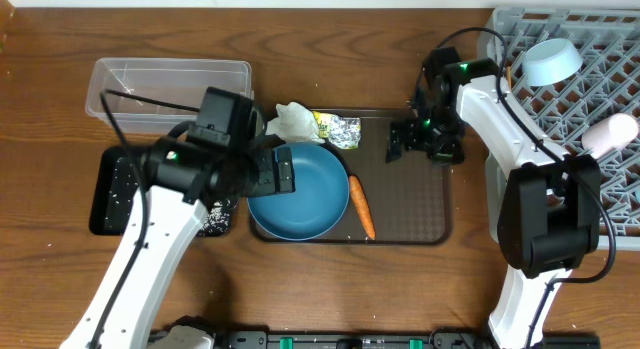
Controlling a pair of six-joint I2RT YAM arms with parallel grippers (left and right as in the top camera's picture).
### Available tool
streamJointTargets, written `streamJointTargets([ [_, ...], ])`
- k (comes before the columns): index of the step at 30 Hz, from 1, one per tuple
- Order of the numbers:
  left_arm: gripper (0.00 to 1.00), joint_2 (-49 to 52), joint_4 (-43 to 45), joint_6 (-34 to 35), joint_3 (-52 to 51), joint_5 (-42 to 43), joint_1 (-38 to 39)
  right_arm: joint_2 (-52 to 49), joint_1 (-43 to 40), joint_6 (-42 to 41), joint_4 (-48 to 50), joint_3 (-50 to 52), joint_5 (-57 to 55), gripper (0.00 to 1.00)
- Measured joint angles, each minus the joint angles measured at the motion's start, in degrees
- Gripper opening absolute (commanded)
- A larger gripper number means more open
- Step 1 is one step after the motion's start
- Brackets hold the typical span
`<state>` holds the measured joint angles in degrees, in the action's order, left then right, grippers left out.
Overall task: Sort waste into correct bins and load items into the dishwasher rack
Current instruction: 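Retract the left gripper and reach the right gripper to the blue bowl, then grasp the blue bowl rim with the right gripper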
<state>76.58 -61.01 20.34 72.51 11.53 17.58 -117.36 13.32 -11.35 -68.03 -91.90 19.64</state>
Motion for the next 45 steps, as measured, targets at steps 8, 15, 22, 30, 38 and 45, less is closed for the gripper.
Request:
streamJointTargets([
  [8,0.98,3.0,-2.1,5.4,0.0,-10.6,-2.9,0.0,2.9,4.5,2.3,0.0,6.7,0.99],
  [15,0.99,2.8,-2.9,9.0,0.0,-14.7,-19.1,0.0,10.7,5.8,7.2,-0.1,7.8,0.99],
  [22,1.00,2.8,-6.1,10.3,0.0,-15.4,-33.3,0.0,18.1,6.0,11.6,-0.1,6.2,0.99],
  [30,1.00,2.8,-7.9,11.8,0.0,-15.8,-39.8,0.0,25.6,6.2,15.8,-0.1,0.0,0.99],
  [38,1.00,2.8,-8.0,15.6,0.0,-15.8,-42.2,0.0,33.7,8.8,15.8,-0.1,-5.3,0.99],
  [45,1.00,2.8,-8.2,17.1,0.0,-15.8,-42.6,0.0,38.3,9.1,16.1,-0.1,-9.8,0.99],
])
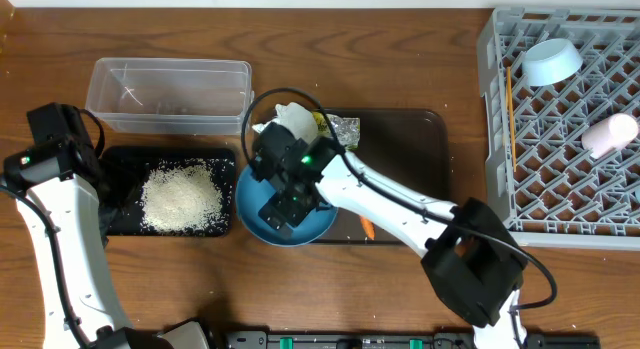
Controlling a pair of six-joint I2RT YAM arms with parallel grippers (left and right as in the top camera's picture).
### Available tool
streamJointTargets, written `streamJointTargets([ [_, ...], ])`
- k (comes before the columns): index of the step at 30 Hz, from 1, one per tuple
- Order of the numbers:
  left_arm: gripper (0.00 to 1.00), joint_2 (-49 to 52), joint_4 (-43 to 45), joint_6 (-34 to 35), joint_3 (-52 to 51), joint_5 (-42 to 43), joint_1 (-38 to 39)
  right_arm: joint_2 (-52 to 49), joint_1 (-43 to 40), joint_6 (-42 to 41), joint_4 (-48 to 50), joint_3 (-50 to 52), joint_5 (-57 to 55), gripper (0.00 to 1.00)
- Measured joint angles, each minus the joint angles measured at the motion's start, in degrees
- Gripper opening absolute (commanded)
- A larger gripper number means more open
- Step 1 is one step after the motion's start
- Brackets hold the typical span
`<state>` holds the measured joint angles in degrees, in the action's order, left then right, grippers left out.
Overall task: Sort waste into correct bins and load items into the dishwasher rack
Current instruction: 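Grasp the blue bowl rim with the right gripper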
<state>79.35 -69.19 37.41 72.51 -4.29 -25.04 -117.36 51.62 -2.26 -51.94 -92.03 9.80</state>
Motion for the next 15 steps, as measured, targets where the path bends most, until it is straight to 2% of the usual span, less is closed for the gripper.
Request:
streamJointTargets([
  [15,0.99,0.0,-0.2,1.6,0.0,0.0,-1.0,-0.3,6.7,0.1,3.3,0.0,-1.1,0.99],
])
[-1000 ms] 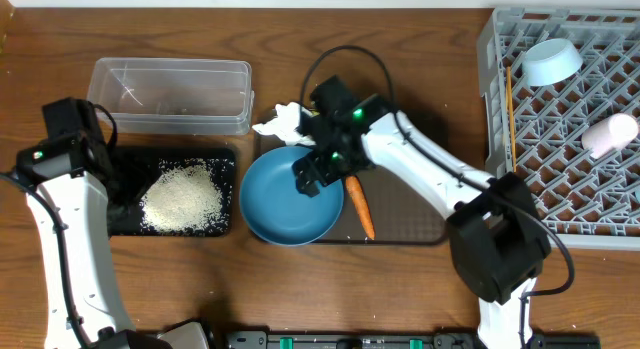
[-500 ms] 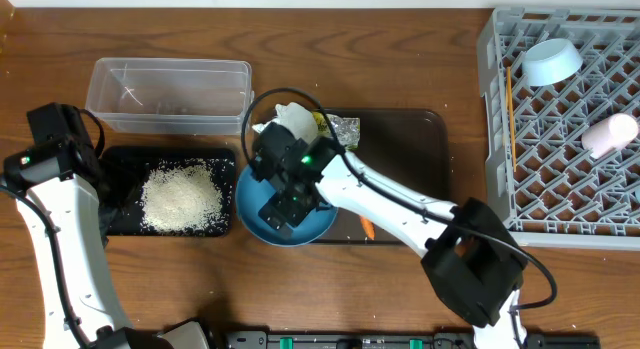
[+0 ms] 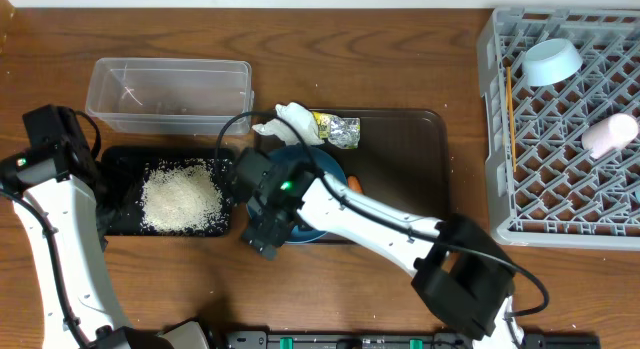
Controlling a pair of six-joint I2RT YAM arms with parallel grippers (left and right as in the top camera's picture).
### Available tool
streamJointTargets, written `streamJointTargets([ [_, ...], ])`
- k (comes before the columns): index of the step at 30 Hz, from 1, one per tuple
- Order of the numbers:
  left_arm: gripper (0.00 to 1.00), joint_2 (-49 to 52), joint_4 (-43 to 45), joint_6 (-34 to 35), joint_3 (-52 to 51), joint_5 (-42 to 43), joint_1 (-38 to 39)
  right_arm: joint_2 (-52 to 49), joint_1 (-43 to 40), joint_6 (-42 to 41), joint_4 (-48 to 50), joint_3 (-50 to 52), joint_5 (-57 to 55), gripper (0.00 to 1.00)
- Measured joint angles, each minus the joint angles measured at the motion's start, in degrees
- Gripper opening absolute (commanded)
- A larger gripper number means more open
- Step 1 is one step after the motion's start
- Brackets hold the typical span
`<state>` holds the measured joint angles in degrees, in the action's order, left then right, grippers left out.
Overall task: Sort waste into correct bins and load items into the dishwasher rack
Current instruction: 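Grasp the blue bowl rim with the right gripper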
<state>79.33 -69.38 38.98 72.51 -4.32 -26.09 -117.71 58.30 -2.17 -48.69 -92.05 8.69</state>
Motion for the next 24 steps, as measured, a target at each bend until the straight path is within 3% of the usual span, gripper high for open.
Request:
streamJointTargets([
  [8,0.99,0.0,0.0,0.0,0.0,0.0,0.0,-1.0,1.4,0.1,1.3,0.0,0.0,0.95],
  [20,0.98,0.0,-0.1,0.0,0.0,0.0,0.0,-6.7,1.4,-0.2,2.2,-0.2,-1.0,0.74],
  [24,0.98,0.0,-0.1,0.0,0.0,0.0,0.0,-6.7,1.4,-0.2,1.7,-0.4,-1.0,0.59],
])
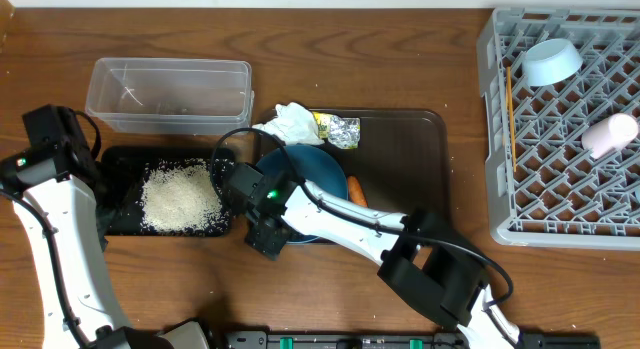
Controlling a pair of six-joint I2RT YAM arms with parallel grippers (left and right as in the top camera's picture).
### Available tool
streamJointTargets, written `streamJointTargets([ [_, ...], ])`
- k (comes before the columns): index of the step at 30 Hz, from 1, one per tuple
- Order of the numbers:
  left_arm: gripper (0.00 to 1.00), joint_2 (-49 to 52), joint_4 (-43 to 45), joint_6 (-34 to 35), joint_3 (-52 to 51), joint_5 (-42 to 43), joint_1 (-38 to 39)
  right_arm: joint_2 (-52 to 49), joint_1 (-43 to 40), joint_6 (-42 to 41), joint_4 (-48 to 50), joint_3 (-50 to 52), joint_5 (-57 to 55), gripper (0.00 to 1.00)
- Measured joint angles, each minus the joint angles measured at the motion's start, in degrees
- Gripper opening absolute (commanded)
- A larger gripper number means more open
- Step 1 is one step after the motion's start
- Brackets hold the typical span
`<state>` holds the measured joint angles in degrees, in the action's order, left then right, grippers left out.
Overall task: Sort waste into correct bins and load items into the dishwasher rack
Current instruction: 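Grasp the blue bowl rim with the right gripper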
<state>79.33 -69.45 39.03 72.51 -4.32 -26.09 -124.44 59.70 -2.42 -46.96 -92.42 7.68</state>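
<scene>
The blue plate (312,174) lies at the left end of the brown tray (410,189), largely covered by my right arm. My right gripper (264,236) sits at the plate's front-left rim, over the tray's corner; its jaws are hidden under the wrist. An orange carrot (356,191) peeks out beside the plate. Crumpled white tissue (293,120) and a foil wrapper (339,130) lie at the tray's back edge. My left gripper (88,174) hangs at the far left beside the black tray (118,221), its fingers indistinct.
A heap of rice (180,195) lies on the black tray. A clear plastic bin (168,89) stands behind it. The grey dishwasher rack (530,189) at the right holds a pale blue bowl (552,60), a pink cup (608,135) and a thin stick (509,99).
My right arm's wrist and elbow have shifted a little to the left, with the gripper still at the plate's front-left rim. The left arm has not moved.
At first my left arm lay over the black tray with its gripper at the plate's left rim, and the right gripper hung over the tray's right end. Then the left arm was back at the far left, rice showed, and the right gripper was over the plate, then at its rim.
</scene>
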Motion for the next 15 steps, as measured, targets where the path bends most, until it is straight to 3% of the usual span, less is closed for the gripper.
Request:
streamJointTargets([
  [2,0.99,0.0,0.0,0.0,0.0,0.0,0.0,0.0,0.0,-0.3,-0.6,-0.2,0.0,0.51],
  [9,0.98,0.0,0.0,0.0,0.0,0.0,0.0,0.0,0.0,-0.2,-2.1,-1.3,0.0,0.49],
  [15,0.99,0.0,0.0,0.0,0.0,0.0,0.0,0.0,0.0,0.0,-3.2,-2.3,0.0,0.17],
])
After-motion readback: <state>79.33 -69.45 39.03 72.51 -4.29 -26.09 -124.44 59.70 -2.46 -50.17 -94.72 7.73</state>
